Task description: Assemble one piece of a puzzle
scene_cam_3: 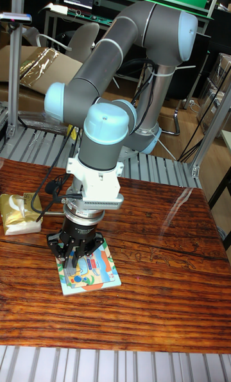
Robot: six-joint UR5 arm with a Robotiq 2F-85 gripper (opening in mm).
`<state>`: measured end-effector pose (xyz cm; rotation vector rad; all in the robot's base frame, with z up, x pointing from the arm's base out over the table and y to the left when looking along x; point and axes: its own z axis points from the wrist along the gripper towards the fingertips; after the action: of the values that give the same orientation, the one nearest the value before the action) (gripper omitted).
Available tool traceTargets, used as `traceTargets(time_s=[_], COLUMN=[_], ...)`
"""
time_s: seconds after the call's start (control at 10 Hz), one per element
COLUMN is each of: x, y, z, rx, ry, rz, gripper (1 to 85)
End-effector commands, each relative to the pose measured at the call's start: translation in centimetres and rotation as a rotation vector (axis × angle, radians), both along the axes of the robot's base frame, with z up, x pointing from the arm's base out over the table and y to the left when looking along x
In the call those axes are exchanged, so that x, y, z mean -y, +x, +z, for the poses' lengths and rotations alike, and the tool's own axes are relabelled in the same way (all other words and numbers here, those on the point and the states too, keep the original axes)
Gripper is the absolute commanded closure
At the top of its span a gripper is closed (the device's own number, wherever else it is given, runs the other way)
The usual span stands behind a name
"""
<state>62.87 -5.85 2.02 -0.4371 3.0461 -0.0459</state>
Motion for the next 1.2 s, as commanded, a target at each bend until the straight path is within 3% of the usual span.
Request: traceTargets(time_s=[0.0, 1.1], x=[-0.12, 0.3], y=[0.27, 0.55], z=[0.16, 0.53], rx=[0.003, 0.003], ry=[0.006, -0.01], rz=[0.001, 0.01], gripper=[59.7, 60.0])
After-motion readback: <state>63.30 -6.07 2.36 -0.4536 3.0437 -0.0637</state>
